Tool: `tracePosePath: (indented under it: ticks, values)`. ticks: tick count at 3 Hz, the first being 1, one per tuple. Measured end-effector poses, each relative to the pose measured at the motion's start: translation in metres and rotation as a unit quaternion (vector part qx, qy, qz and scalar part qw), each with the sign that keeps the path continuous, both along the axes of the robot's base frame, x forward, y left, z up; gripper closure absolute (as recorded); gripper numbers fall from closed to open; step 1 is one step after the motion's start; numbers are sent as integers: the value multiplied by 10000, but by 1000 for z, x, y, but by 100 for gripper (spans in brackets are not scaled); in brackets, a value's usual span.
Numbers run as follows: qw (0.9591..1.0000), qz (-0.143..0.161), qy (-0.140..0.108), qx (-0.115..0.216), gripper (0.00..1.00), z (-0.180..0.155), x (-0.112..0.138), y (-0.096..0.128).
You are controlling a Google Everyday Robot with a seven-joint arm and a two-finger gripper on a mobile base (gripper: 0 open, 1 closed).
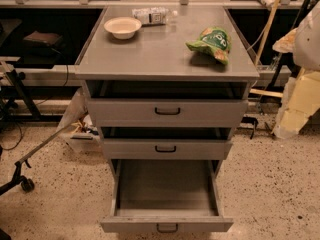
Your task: Place green rice chip bag into bottom drawer
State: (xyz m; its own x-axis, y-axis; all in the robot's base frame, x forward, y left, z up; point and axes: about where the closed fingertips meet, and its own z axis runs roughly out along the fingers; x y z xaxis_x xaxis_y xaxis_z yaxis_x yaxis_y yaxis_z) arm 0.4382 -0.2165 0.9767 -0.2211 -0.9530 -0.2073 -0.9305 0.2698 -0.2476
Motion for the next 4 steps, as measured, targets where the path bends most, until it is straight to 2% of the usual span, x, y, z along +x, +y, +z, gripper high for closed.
tracePosePath:
  ticks: [1, 2, 3, 4]
  values:
    - [10000, 0, 0, 0, 0, 0, 0, 0]
    - [10000, -2, -81, 3, 0, 1, 16, 3]
    - [9996, -97, -275, -19, 0, -1, 72, 12]
    - [9974, -402, -597, 49, 0, 3, 145, 21]
